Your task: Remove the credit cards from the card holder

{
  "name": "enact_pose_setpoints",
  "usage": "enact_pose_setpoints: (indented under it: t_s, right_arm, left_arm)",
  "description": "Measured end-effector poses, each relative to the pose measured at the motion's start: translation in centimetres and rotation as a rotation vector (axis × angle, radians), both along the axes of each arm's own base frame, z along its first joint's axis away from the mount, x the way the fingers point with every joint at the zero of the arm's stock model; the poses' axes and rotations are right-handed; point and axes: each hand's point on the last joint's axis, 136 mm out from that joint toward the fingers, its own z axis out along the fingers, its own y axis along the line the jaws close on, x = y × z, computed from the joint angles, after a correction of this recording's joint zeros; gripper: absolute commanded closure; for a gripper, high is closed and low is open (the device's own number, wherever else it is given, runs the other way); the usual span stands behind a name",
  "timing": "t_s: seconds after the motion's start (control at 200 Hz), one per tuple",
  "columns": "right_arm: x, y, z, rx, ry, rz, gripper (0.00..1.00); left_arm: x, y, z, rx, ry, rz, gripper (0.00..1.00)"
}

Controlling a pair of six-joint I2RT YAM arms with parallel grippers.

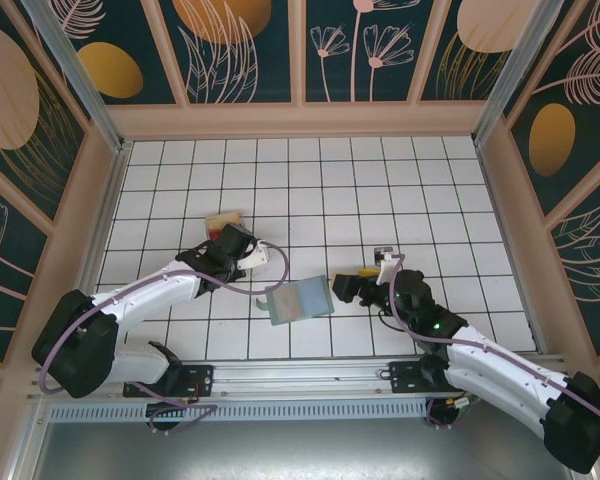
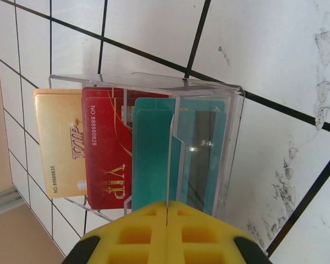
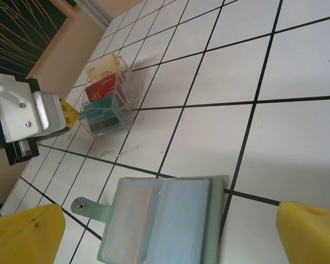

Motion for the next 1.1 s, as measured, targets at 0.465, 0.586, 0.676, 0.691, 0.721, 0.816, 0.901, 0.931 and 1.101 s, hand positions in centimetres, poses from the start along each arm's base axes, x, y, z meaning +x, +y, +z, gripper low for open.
enact_pose_setpoints:
  t_s: [0.465,0.586,0.676,0.691,0.721,0.816,0.901,0.931,1.101]
  right_arm:
    - [0.0,0.0,-0.3,-0.008,0.008,0.0,0.01]
    - [0.0,0.0,-0.3,-0.008,0.008,0.001,0.01]
    - [0.0,0.0,-0.4,-0.01,0.011,0.001,0.01]
    - [0.0,0.0,-0.4,-0.01,0.012,0.002,0.01]
    - [0.0,0.1,-0.5,-0.011,0.013,0.003,0.01]
    - [0.0,0.1,-0.5,-0.011,0.013,0.004,0.01]
    - [0.0,0.1,-0.5,-0.011,0.013,0.004,0.01]
    - [0.0,0.1,-0.5,-0.011,0.014,0.003,0.01]
    - [0.0,0.1,-0.5,-0.011,0.013,0.004,0.01]
  left_arm:
    - [0.7,-0.1,0.1,-0.006,-0.002,0.008,1.0]
    - [1.0,0.1,0.2,-0.005,-0.01,0.013,0.88]
    - [1.3,0.2,0.4,-0.003,-0.027,0.016,0.85]
    - [1.3,0.2,0.5,-0.003,-0.03,0.018,0.84]
    - [1.4,0.3,0.5,-0.001,-0.037,0.021,0.84]
    - [1.5,0.5,0.5,0.002,-0.043,0.028,0.83]
    - [1.7,0.7,0.6,-0.001,-0.048,0.037,0.82]
    - [1.8,0.7,0.6,-0.001,-0.05,0.039,0.81]
    - [2.1,0.9,0.8,-0.002,-0.062,0.05,0.74]
